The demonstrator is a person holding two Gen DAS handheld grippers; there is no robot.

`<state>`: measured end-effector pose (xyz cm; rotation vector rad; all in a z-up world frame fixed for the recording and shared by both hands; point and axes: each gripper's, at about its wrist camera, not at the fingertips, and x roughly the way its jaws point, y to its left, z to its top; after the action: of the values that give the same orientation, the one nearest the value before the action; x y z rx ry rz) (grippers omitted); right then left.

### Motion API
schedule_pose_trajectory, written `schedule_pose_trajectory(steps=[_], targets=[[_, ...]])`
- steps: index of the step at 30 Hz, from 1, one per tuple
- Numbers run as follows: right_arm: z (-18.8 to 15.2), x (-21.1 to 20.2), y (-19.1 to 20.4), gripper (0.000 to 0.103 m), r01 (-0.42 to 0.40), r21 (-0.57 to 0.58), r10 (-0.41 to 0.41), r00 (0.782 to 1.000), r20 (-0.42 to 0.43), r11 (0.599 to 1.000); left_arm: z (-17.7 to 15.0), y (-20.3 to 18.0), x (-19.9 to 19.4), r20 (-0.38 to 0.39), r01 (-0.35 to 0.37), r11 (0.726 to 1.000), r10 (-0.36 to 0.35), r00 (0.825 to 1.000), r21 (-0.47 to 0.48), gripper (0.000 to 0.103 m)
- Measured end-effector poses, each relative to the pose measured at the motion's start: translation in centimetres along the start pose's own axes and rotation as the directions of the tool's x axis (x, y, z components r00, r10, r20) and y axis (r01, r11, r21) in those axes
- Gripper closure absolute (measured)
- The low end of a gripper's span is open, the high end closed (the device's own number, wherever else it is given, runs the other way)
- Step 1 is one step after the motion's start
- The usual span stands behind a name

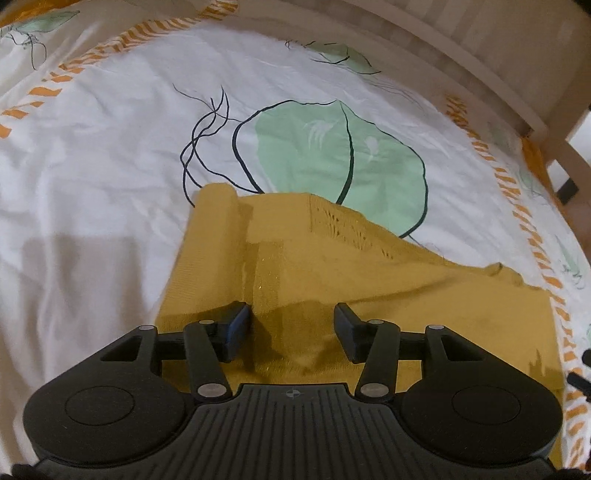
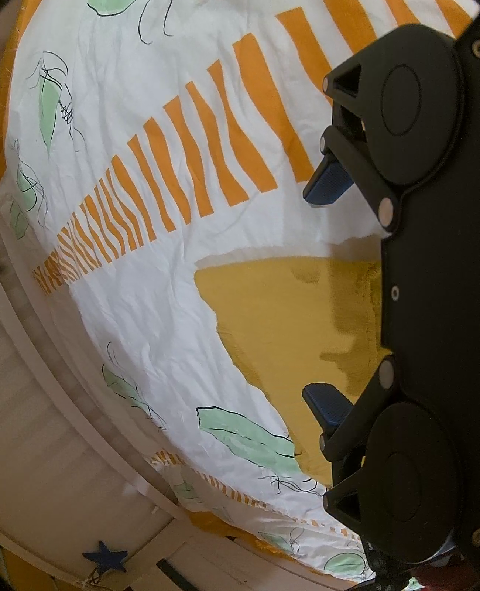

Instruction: Fold small clothes

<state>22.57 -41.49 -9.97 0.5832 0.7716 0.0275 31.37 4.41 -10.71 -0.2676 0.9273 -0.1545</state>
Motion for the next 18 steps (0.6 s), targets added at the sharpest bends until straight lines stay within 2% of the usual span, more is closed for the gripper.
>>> schedule_pose_trajectory(steps=[2,3,4,5,7,12,18], targets=[[0.0,0.0,0.0,0.0,-0.002,0.002,0.002,1.0,0.001,1.0,0.1,0.2,0.1,-0.005,0.008,1.0,-0.008,1.0,-0.026,0.055],[0.0,0.0,0.0,0.0,-0.001,0.002,0.001,1.0,0.0,1.0,0.1,0.2,0.1,-0.006,0.012,0.999,-0.012,1.0,-0.031,0.061],[0.0,0.0,0.0,0.0,0.0,0.001,0.0,1.0,0.0,1.0,0.2,0.2,0.1,0.0,0.015,0.999,-0.015,1.0,-0.03,0.071],[0.0,0.0,0.0,0.0,0.0,0.001,0.0,1.0,-0.001,1.0,0.2,0.1,-0.1,0.005,0.02,1.0,-0.02,1.0,-0.019,0.099],[0.0,0.0,0.0,0.0,-0.001,0.002,0.001,1.0,-0.002,1.0,0.3,-0.4,-0.3,0.004,0.037,0.999,-0.037,0.999,-0.004,0.1],[0.0,0.0,0.0,0.0,-0.001,0.004,0.001,1.0,-0.002,1.0,1.7,-1.7,-3.1,0.101,0.072,0.994,-0.08,0.992,0.08,0.1],[-0.2,0.2,0.3,0.0,-0.001,-0.01,0.001,1.0,-0.012,1.0,2.4,0.2,-0.6,0.039,-0.039,0.995,0.036,0.999,0.087,0.1]])
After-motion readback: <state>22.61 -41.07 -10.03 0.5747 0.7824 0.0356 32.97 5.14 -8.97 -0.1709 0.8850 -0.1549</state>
